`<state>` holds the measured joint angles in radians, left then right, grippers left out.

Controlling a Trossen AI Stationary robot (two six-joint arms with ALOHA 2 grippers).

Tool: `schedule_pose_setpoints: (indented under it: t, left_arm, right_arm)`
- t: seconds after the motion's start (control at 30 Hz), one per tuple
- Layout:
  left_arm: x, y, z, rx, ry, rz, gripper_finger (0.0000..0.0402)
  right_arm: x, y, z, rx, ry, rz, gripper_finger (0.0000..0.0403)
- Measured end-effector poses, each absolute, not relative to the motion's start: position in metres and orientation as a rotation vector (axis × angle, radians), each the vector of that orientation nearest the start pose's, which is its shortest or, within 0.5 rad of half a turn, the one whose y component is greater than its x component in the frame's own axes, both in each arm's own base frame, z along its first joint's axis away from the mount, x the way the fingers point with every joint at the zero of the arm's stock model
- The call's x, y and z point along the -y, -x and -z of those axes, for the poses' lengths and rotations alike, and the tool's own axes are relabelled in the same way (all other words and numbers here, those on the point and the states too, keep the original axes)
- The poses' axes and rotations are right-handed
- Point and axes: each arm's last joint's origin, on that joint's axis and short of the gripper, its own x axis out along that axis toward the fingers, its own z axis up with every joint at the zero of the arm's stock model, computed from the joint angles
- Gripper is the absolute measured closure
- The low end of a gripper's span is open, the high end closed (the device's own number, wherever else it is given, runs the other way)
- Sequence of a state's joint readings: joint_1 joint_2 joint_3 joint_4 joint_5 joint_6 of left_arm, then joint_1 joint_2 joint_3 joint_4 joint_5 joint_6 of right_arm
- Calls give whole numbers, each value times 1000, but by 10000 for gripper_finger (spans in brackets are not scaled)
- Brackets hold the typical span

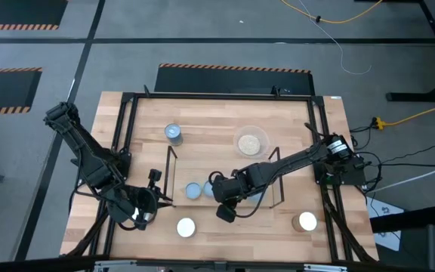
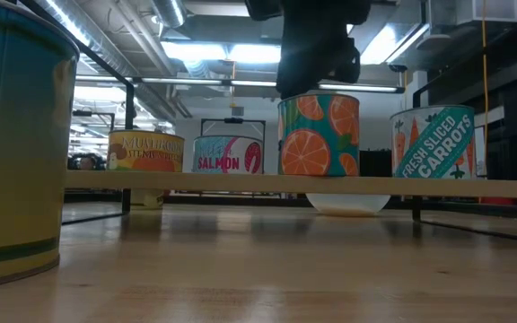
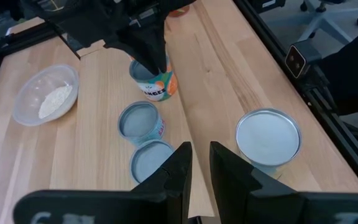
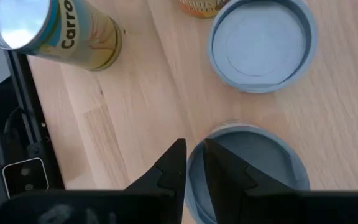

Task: Pick and place cans onto a shelf
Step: Put the canned oranges on the shelf

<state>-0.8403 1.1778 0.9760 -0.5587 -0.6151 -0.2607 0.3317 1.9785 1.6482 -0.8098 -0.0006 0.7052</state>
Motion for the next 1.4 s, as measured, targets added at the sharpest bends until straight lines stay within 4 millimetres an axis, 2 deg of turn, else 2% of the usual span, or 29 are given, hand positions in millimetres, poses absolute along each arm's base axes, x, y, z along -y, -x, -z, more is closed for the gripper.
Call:
schedule_pose_setpoints:
  t: [0.93, 1.07, 1.23, 1.4]
  left_arm:
    - [166, -171, -294, -586, -253, 138, 351]
    - [166, -171, -294, -586, -253, 138, 351]
    - [166, -171, -294, -586, -253, 138, 351]
    - [166, -171, -294, -586, -253, 138, 351]
  right_arm:
    - [-139, -394, -227, -1196, -419, 117, 341]
    - [-138, -393, -227, -1206, -414, 121, 355]
    - [-138, -392, -227, -1213, -402, 116, 392]
    - [-138, -392, -227, -1224, -382, 95, 392]
